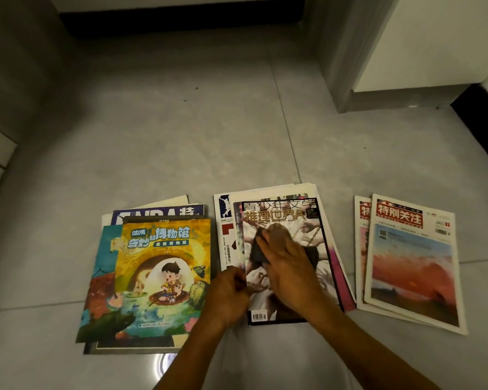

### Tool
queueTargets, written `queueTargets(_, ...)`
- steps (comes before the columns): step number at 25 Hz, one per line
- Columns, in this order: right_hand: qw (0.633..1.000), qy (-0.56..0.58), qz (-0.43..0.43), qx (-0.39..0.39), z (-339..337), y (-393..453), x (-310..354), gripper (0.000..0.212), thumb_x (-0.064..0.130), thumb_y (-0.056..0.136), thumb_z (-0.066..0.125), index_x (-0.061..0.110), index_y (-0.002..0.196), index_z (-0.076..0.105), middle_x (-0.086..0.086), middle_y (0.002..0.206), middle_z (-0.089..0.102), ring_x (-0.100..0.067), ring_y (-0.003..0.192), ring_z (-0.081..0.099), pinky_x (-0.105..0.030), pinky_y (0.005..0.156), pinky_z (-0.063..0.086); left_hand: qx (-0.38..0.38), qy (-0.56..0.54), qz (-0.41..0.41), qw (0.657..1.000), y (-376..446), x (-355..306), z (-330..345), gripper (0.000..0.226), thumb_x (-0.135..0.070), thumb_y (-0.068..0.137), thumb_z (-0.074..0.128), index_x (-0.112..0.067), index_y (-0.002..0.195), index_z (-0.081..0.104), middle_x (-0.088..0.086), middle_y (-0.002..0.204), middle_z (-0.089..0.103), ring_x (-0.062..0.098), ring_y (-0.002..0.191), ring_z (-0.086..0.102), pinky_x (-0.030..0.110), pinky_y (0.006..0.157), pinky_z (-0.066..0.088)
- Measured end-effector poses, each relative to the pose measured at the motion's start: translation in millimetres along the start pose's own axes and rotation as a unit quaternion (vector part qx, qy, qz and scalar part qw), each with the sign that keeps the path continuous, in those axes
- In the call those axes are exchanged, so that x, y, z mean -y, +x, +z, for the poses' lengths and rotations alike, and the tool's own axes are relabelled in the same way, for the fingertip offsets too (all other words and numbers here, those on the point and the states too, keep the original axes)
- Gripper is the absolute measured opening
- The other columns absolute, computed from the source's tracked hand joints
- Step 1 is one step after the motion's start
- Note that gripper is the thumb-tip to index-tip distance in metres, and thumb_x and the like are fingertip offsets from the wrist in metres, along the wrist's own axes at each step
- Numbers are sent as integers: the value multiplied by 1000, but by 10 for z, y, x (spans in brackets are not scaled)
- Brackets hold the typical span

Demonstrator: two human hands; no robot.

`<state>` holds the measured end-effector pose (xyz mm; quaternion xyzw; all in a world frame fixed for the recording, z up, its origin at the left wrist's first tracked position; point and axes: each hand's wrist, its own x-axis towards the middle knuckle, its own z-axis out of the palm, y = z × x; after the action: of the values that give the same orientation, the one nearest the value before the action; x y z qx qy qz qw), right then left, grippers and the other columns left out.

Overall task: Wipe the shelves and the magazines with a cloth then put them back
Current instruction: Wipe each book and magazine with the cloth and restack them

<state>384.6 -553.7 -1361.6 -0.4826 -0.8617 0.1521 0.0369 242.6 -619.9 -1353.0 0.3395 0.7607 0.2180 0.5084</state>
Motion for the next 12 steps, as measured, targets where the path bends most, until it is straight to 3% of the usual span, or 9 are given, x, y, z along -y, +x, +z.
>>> queueTargets(3, 999, 32, 35, -1, -138, 716, 59, 65, 30, 96, 52, 25, 152, 19, 6, 160, 14, -24, 147, 10, -44, 118, 11, 2, -26, -10, 1000, -8, -14, 4, 23, -24, 74, 81, -21, 85, 60, 7, 105, 70, 28, 99, 65, 48, 77, 58)
queueTargets(5, 999, 45, 26, 3, -183, 779, 45, 64, 28, 95, 54, 22, 151, 24, 3, 159, 20, -24, 146, 14, -48, 118, 15, 18, -32, -20, 999, -8, -49, -25, 25, -24, 70, 83, -19, 81, 62, 9, 110, 68, 31, 104, 63, 48, 76, 59)
queueTargets(7, 999, 17, -13, -25, -61, 365, 98, 68, 26, 87, 66, 20, 147, 35, 0, 154, 32, -27, 143, 24, -50, 116, 24, 31, -63, -40, 997, 8, -81, -79, 12, -22, 76, 77, -23, 81, 66, 10, 113, 67, 32, 101, 64, 48, 75, 59)
queueTargets(8, 999, -2, -39, -25, 24, 29, 134, 75, 28, 81, 73, 21, 146, 36, 0, 152, 36, -27, 142, 27, -48, 114, 25, 35, -90, -49, 994, -15, -130, -106, 5, -18, 84, 69, -23, 86, 68, 11, 111, 67, 32, 97, 66, 48, 74, 59)
queueTargets(10, 993, -50, -107, 16, 154, -651, 116, 97, 36, 70, 80, 26, 149, 26, 4, 153, 33, -23, 141, 26, -43, 116, 22, 33, -127, -70, 989, -30, -200, -137, 15, -19, 98, 51, -15, 99, 66, 13, 100, 68, 29, 85, 68, 42, 70, 60)
queueTargets(12, 983, -100, -142, 57, 224, -1037, -107, 118, 38, 58, 85, 30, 152, 14, 5, 151, 32, -24, 136, 31, -44, 112, 19, 30, -113, -64, 991, -54, -255, -124, 16, -26, 98, 51, -18, 92, 64, 7, 86, 68, 23, 73, 68, 34, 61, 60)
